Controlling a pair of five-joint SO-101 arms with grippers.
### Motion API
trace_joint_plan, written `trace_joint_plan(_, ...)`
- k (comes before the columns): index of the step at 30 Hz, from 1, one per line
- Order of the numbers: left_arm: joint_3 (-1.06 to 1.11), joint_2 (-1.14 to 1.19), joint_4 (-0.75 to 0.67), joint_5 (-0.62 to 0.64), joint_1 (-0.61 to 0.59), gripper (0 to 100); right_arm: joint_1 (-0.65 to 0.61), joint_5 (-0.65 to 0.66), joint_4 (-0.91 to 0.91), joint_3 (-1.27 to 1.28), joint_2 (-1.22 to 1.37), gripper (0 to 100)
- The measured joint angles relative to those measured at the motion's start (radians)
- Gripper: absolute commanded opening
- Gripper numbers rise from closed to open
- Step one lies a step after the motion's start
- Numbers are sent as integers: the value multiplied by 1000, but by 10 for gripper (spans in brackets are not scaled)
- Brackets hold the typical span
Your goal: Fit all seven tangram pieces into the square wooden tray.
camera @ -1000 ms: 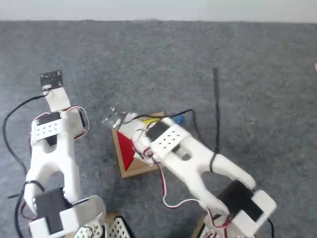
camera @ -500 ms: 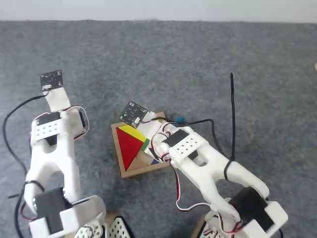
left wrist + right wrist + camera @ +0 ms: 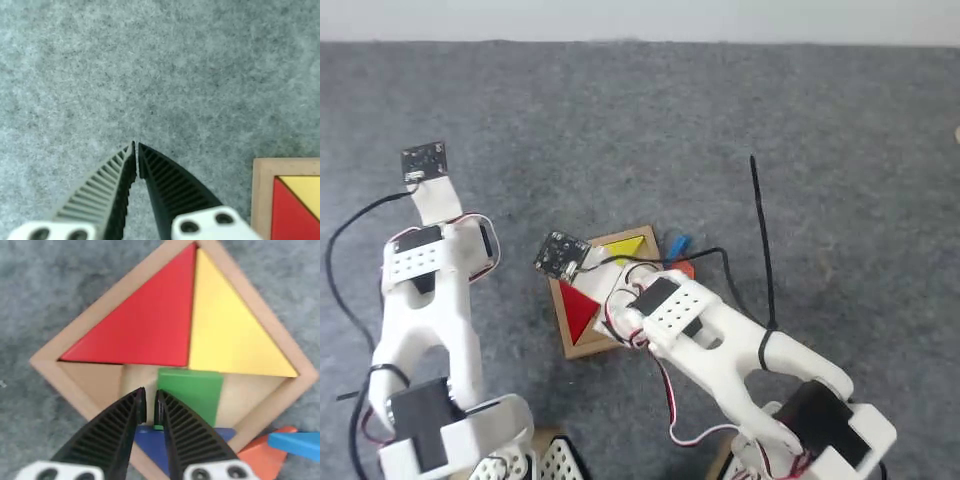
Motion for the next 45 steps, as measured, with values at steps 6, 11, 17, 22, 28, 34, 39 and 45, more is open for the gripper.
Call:
trace_joint_plan(6,0,0,0,0,0,13,37,0,71,-11,-11,43)
trace_joint_plan(11,0,0,0,0,0,13,201,-2,29,-25,-31,43)
trace_joint_plan(17,0,0,0,0,0,13,216,0,-74,-41,104,43)
trace_joint_plan(22,0,0,0,0,0,13,195,-2,-77,-81,166,43)
trace_joint_plan(28,0,0,0,0,0,13,130,0,25,-103,161,43)
trace_joint_plan(34,0,0,0,0,0,13,120,0,44,-104,152,43)
trace_joint_plan(39,0,0,0,0,0,13,120,0,77,-104,106,48)
trace_joint_plan(45,0,0,0,0,0,13,226,8,199,-98,-141,52)
